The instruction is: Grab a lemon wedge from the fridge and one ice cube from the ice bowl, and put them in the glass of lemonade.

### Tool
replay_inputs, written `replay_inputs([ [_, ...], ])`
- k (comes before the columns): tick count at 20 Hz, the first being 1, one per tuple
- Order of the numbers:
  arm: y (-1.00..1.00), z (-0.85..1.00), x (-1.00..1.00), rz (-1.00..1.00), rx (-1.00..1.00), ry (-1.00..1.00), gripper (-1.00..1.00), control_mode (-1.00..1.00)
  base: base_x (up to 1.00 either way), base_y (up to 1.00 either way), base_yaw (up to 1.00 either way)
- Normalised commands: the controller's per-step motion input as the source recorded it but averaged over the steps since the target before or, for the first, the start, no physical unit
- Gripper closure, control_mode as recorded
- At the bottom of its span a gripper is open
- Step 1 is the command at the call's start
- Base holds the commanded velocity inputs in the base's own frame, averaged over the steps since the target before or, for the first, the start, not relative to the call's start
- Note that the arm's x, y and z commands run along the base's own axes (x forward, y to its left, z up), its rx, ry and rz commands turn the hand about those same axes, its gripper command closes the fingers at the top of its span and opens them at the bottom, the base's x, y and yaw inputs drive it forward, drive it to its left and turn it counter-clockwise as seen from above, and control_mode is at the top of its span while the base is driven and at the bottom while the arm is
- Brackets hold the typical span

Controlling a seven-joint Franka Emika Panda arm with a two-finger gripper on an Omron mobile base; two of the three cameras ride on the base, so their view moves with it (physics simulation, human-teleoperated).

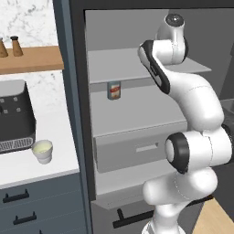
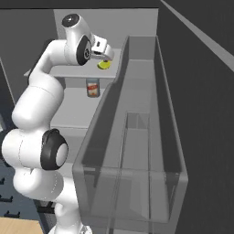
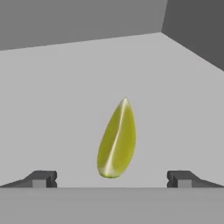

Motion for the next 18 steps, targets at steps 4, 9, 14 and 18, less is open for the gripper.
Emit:
replay_inputs([
  [4, -0.01, -0.25, 0.18, 0.0, 0.0, 0.11, -1.0, -1.0, 0.0, 0.0, 0.0],
  [9, -0.02, -0.23, 0.12, 0.0, 0.0, 0.08, -1.0, -1.0, 0.0, 0.0, 0.0],
  [14, -0.02, -0.04, 0.26, 0.0, 0.0, 0.02, -1.0, -1.0, 0.0, 0.0, 0.0],
  [18, -0.08, 0.0, 0.22, 0.0, 0.0, 0.01, -1.0, -1.0, 0.0, 0.0, 0.0],
])
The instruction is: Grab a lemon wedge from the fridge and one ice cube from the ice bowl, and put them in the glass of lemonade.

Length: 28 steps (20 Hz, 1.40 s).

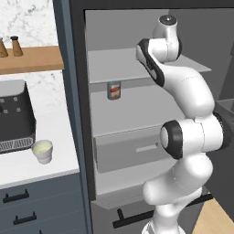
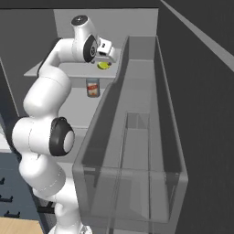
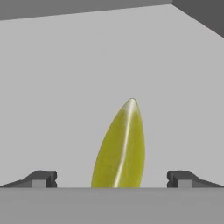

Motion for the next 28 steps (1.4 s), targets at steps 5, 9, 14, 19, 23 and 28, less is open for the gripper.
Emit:
replay_inputs([
  [5, -0.16, -0.04, 0.03, 0.0, 0.0, 0.03, -1.0, -1.0, 0.0, 0.0, 0.0],
  [9, -0.01, -0.2, 0.02, 0.0, 0.0, 0.01, -1.0, -1.0, 0.0, 0.0, 0.0],
  [14, 0.0, -0.04, 0.2, 0.0, 0.0, 0.01, -1.0, -1.0, 0.0, 0.0, 0.0],
  [19, 0.0, 0.02, 0.22, 0.0, 0.0, 0.0, -1.0, -1.0, 0.0, 0.0, 0.0],
  [23, 0.0, -0.16, 0.03, 0.0, 0.0, 0.05, -1.0, -1.0, 0.0, 0.0, 0.0],
  [28, 0.0, -0.41, -0.09, 0.0, 0.0, 0.09, -1.0, -1.0, 0.0, 0.0, 0.0],
])
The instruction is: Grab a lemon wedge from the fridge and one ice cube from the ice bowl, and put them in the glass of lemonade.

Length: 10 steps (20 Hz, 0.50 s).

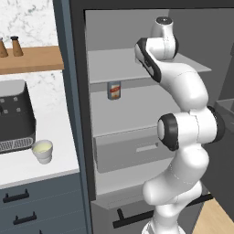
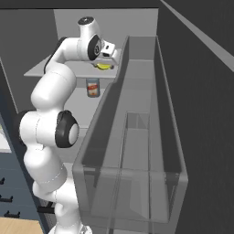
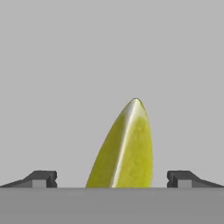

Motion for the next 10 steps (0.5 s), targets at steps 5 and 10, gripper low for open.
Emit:
replay_inputs([
  [5, 0.0, -0.12, 0.0, 0.0, 0.0, 0.03, 1.0, -1.0, 0.0, 0.0, 0.0],
  [10, 0.0, 0.0, 0.0, 0.0, 0.0, 0.01, 1.0, -1.0, 0.0, 0.0, 0.0],
])
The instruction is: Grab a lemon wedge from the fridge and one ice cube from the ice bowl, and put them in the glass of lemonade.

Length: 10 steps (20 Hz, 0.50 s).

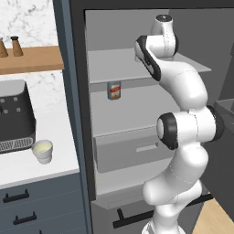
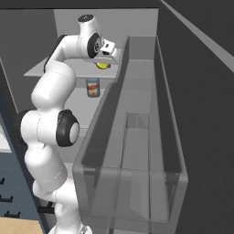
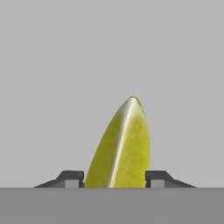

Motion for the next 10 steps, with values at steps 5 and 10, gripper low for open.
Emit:
replay_inputs([
  [5, 0.0, 0.0, -0.44, 0.01, 0.0, 0.0, 1.0, -1.0, 0.0, 0.0, 0.0],
  [10, 0.0, -0.08, -1.0, 0.04, 0.03, -0.09, 1.0, -1.0, 0.0, 0.0, 0.0],
])
